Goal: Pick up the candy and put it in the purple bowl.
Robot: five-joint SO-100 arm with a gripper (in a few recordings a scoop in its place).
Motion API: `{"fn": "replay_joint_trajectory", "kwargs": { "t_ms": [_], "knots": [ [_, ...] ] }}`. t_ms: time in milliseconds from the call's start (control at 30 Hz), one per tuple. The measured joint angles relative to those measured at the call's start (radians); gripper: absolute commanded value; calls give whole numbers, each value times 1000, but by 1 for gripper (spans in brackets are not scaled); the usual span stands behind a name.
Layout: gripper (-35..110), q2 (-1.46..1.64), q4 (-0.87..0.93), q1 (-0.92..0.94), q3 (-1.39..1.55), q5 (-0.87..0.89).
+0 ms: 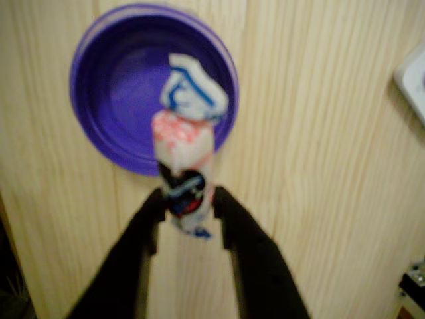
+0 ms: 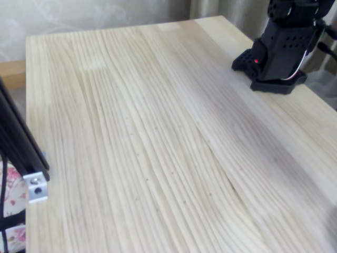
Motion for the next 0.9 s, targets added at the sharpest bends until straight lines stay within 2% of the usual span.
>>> {"fn": "replay_joint_trajectory", "kwargs": {
  "t_ms": [900],
  "knots": [
    [9, -155, 0, -31, -156, -28]
  ]
}}
